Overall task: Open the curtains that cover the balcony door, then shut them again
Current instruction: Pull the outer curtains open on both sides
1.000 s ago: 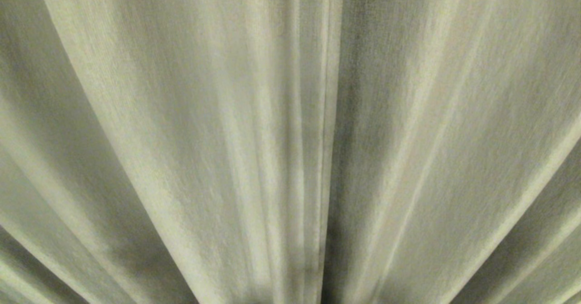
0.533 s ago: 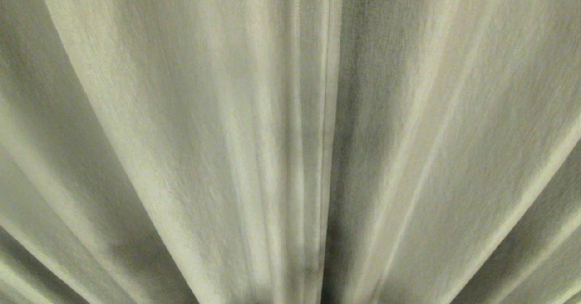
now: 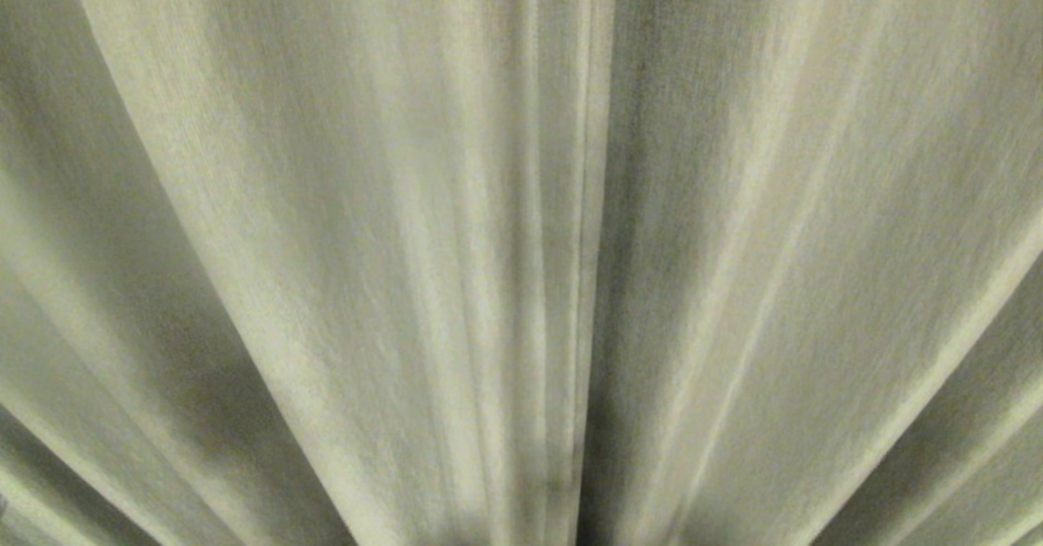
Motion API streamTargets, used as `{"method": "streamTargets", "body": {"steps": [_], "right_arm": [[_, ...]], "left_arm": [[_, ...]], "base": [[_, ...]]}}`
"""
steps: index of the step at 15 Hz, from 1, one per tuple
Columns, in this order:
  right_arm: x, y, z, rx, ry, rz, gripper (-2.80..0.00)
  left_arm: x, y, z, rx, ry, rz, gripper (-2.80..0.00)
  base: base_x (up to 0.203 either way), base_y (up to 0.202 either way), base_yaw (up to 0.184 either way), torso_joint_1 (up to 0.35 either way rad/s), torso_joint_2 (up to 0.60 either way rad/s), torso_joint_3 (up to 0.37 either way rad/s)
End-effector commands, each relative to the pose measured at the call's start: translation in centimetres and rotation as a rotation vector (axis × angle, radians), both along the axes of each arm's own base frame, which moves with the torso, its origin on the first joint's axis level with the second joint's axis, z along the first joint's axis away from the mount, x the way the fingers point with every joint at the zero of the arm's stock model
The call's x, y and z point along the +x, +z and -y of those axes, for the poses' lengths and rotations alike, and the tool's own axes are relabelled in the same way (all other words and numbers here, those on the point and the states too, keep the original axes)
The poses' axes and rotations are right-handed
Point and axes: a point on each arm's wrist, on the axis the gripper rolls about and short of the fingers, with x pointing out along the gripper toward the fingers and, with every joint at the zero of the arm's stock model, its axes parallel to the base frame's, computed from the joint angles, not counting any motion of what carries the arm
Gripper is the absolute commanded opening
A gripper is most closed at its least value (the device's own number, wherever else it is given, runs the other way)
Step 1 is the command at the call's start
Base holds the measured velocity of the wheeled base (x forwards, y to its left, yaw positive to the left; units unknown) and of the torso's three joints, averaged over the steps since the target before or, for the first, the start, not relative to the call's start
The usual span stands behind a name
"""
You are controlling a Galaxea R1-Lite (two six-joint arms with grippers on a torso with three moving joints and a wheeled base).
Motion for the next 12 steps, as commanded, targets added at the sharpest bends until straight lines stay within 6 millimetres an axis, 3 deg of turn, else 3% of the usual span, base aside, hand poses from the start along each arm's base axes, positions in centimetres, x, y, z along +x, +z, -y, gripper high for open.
{"method": "streamTargets", "body": {"steps": [1,6,9,10,12], "right_arm": [[0.0,0.0,0.0,-0.001,0.000,0.001,-2.80],[0.0,0.0,0.0,-0.001,0.000,0.001,-2.80],[0.0,0.0,0.0,-0.001,0.000,0.000,-2.80],[0.0,0.0,0.0,-0.001,0.000,0.001,-2.80],[0.0,0.0,0.0,-0.001,0.000,0.001,-2.80]], "left_arm": [[2.6,3.4,0.3,0.009,-0.139,-0.080,-2.80],[6.3,8.8,0.8,0.022,-0.431,-0.109,-2.80],[7.9,10.3,1.4,0.028,-0.550,-0.124,-2.80],[8.5,10.6,1.6,0.029,-0.572,-0.131,0.00],[9.3,10.8,2.0,0.032,-0.606,-0.146,0.00]], "base": [[0.000,0.000,0.000,0.000,0.00,0.000],[0.000,0.000,0.000,0.000,0.00,0.000],[0.000,0.000,0.000,0.000,0.00,0.000],[0.000,0.000,0.000,0.000,0.00,0.000],[0.000,0.000,0.000,0.000,0.00,0.000]]}}
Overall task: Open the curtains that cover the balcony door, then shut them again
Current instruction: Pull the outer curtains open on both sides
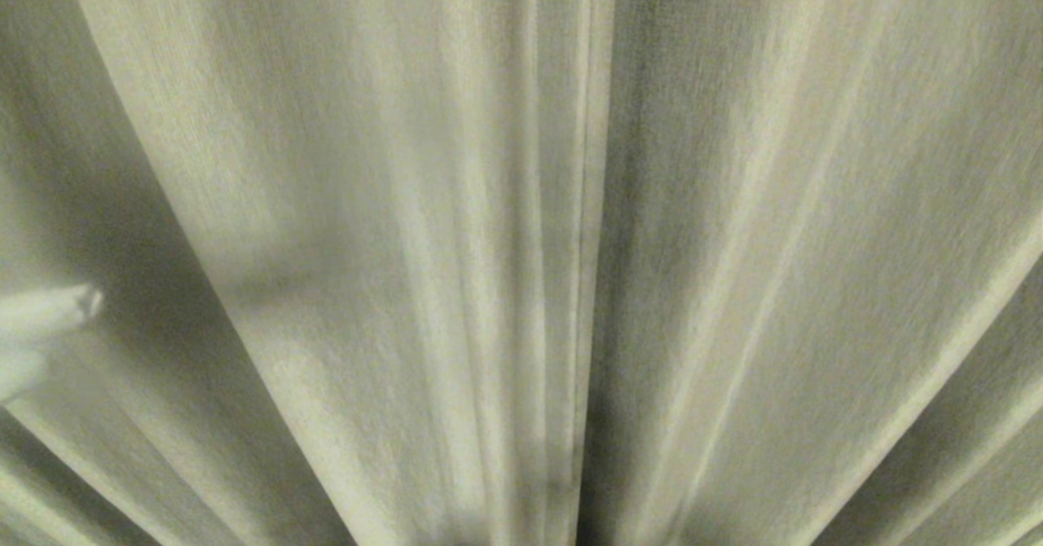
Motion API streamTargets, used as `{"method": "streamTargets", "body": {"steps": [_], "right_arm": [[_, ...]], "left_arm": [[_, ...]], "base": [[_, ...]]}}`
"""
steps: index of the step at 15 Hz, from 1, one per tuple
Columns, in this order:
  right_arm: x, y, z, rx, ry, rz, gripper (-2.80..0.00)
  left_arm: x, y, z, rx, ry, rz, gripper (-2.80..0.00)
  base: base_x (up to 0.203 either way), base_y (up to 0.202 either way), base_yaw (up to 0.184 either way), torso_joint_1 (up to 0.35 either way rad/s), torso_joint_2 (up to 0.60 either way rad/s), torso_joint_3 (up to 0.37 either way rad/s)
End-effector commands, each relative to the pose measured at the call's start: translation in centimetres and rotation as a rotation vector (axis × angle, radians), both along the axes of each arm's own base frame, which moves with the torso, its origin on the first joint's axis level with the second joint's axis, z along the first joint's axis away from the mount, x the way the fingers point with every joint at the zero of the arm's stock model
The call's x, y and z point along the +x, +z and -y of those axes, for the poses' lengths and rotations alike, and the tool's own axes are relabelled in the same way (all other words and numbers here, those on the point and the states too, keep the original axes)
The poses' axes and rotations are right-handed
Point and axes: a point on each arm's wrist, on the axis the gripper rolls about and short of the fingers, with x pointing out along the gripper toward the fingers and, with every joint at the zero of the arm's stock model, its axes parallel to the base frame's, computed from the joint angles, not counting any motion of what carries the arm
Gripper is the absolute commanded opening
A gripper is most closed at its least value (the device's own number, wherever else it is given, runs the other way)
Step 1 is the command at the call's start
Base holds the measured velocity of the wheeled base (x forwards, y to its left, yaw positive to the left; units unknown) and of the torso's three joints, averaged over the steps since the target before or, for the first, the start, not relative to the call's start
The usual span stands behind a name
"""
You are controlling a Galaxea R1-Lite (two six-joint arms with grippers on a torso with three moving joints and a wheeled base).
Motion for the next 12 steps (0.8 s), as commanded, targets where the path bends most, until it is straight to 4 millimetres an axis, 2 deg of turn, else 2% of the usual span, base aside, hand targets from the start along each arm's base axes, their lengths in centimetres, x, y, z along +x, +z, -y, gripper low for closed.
{"method": "streamTargets", "body": {"steps": [1,6,12], "right_arm": [[0.0,0.0,0.0,0.000,0.000,0.001,-2.80],[0.0,0.0,0.0,0.000,0.000,0.000,-2.80],[0.0,0.0,0.0,0.000,0.000,0.001,-2.80]], "left_arm": [[2.2,0.2,0.7,0.010,-0.053,-0.058,0.00],[5.3,1.8,3.2,0.036,-0.095,-0.086,0.00],[8.5,2.8,8.8,0.146,0.201,-0.064,0.00]], "base": [[0.000,0.000,0.000,0.000,0.00,0.000],[0.000,0.000,0.000,0.000,0.00,0.000],[0.000,0.000,0.000,0.000,0.00,0.000]]}}
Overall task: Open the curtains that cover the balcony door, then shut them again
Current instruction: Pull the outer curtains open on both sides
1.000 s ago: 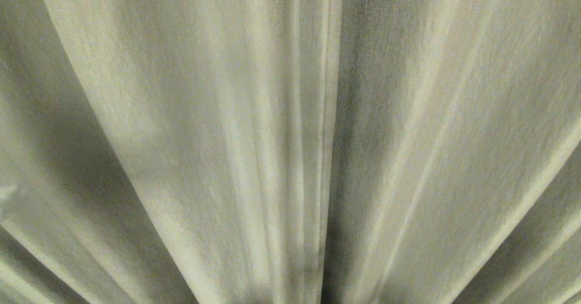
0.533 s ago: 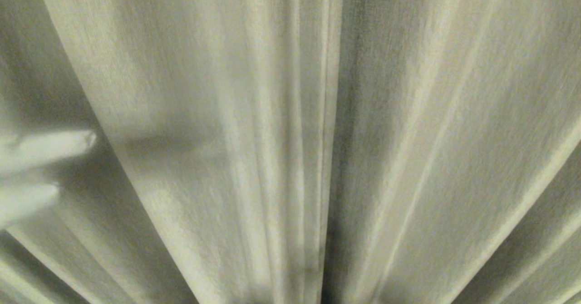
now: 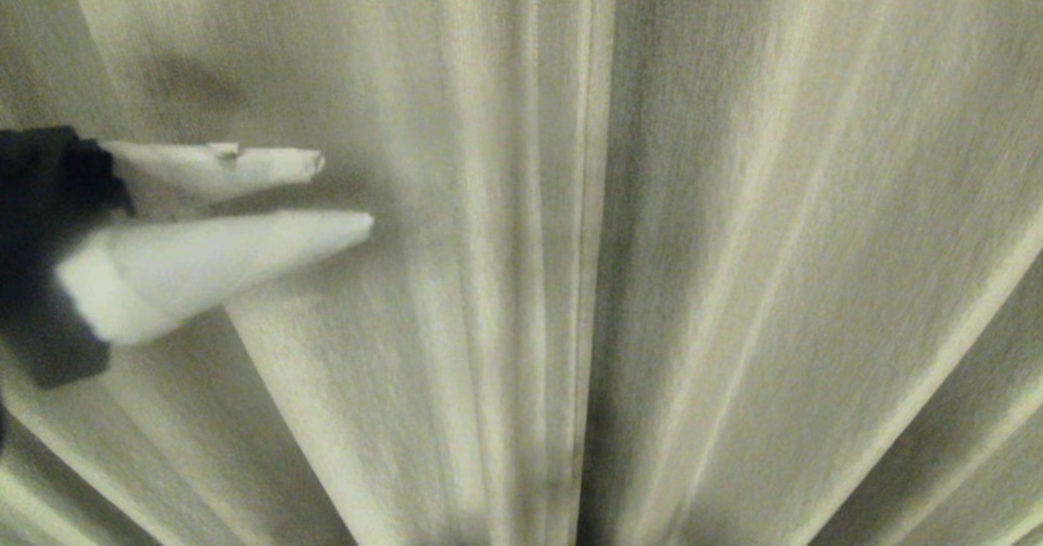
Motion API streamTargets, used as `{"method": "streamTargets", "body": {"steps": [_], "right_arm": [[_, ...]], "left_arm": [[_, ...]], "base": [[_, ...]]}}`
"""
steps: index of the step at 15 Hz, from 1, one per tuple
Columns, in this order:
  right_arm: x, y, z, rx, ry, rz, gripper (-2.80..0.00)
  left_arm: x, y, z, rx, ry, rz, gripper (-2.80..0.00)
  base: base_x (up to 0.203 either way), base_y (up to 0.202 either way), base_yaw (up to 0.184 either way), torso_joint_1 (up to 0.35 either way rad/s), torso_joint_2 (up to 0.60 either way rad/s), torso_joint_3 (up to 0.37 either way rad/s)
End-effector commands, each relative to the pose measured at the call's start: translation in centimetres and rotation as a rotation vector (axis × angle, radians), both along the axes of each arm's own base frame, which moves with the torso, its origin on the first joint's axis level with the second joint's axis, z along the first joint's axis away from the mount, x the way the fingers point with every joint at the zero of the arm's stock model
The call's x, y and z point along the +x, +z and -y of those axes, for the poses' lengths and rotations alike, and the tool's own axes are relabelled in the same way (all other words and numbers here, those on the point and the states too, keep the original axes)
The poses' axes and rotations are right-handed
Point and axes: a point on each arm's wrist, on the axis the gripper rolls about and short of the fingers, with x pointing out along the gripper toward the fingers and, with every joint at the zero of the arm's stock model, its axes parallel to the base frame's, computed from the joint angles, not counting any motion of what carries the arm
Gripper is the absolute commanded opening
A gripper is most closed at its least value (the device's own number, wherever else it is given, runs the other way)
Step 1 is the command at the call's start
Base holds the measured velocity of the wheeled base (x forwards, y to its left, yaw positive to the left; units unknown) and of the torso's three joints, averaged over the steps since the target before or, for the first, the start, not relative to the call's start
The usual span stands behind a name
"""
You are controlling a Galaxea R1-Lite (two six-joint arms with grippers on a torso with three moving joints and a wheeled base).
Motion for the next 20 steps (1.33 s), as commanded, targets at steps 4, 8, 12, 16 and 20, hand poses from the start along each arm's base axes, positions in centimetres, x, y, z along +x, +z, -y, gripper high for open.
{"method": "streamTargets", "body": {"steps": [4,8,12,16,20], "right_arm": [[0.0,0.0,0.0,0.000,0.000,0.000,-2.80],[0.0,0.0,0.0,0.000,0.000,-0.001,-2.80],[0.0,0.0,0.0,0.000,0.000,-0.001,-2.80],[0.0,0.0,0.0,0.000,0.000,-0.001,-2.80],[0.0,0.0,0.0,0.000,0.000,0.000,-2.80]], "left_arm": [[4.1,0.9,5.1,0.100,0.279,0.021,0.00],[6.5,2.1,7.2,0.067,0.331,0.071,0.00],[6.6,3.7,7.9,-0.014,0.319,0.129,0.00],[4.0,5.0,6.6,-0.040,0.279,0.144,0.00],[0.4,5.8,5.0,-0.034,0.198,0.130,0.00]], "base": [[0.000,0.000,0.000,0.000,0.00,0.000],[0.000,0.000,0.000,0.000,0.00,0.000],[0.000,0.000,0.000,0.000,0.00,0.000],[0.000,0.000,0.000,0.000,0.00,0.000],[0.000,0.000,0.000,0.000,0.00,0.000]]}}
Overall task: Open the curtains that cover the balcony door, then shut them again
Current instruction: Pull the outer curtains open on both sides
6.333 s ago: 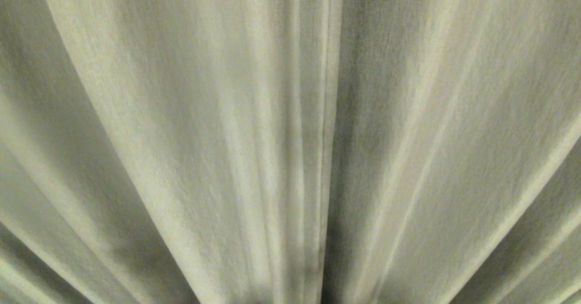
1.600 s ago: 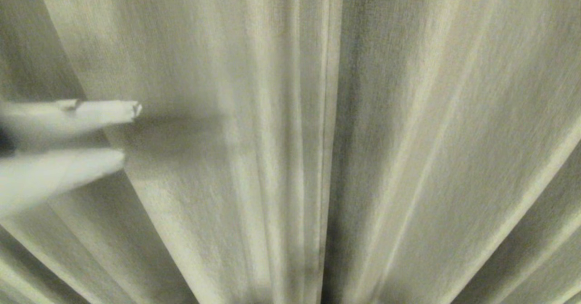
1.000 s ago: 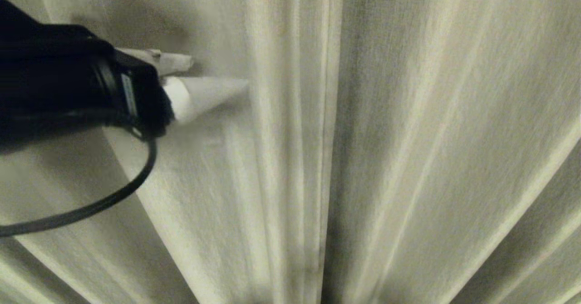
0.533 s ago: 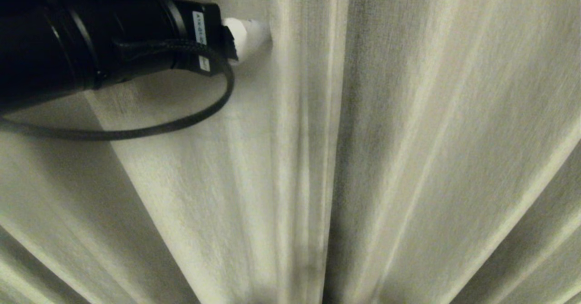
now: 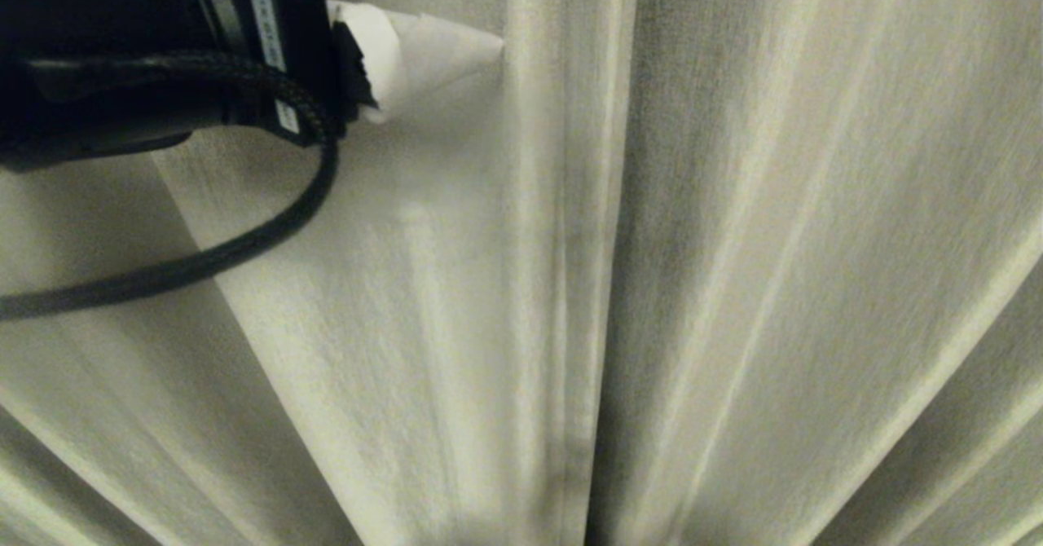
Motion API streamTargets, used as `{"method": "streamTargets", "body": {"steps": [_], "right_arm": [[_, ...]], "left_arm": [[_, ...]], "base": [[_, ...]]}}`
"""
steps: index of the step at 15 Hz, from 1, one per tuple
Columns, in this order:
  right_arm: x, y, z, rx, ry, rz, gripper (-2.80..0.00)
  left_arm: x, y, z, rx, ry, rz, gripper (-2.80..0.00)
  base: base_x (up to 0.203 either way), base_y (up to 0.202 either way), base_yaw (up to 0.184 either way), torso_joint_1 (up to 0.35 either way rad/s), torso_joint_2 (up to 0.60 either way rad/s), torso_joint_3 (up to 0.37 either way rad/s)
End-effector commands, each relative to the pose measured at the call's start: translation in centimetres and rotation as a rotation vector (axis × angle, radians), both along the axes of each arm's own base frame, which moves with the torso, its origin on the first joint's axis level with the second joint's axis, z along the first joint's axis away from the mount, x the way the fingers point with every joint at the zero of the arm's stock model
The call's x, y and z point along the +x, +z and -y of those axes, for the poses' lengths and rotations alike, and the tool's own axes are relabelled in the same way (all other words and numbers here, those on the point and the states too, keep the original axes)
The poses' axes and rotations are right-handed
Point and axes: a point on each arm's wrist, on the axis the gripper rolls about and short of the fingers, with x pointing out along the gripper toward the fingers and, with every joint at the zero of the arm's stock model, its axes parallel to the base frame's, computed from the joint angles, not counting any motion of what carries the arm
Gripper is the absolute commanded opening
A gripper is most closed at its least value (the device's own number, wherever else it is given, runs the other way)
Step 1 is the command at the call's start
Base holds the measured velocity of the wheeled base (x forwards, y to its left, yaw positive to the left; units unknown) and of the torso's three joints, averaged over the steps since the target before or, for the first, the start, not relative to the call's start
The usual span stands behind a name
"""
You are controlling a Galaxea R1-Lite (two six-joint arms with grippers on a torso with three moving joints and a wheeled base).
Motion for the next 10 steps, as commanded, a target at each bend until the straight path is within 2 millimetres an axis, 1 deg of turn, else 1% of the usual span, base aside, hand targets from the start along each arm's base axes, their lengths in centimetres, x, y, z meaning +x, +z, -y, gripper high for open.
{"method": "streamTargets", "body": {"steps": [1,4,6,10], "right_arm": [[0.0,0.0,0.0,-0.001,0.000,0.001,-2.80],[0.0,0.0,0.0,-0.001,0.000,0.000,-2.80],[0.0,0.0,0.0,-0.001,0.000,0.000,-2.80],[0.0,0.0,0.0,-0.001,0.000,0.000,-2.80]], "left_arm": [[-2.0,1.0,-1.3,-0.032,-0.036,0.027,0.00],[-2.4,1.2,-1.0,-0.034,-0.034,0.032,0.00],[-2.2,1.3,-0.3,-0.030,-0.024,0.029,0.00],[-0.8,0.9,1.6,0.005,0.001,0.016,0.00]], "base": [[0.000,0.000,0.000,0.000,0.00,0.000],[0.000,0.000,0.000,0.000,0.00,0.000],[0.000,0.000,0.000,0.000,0.00,0.000],[0.000,0.000,0.000,0.000,0.00,0.000]]}}
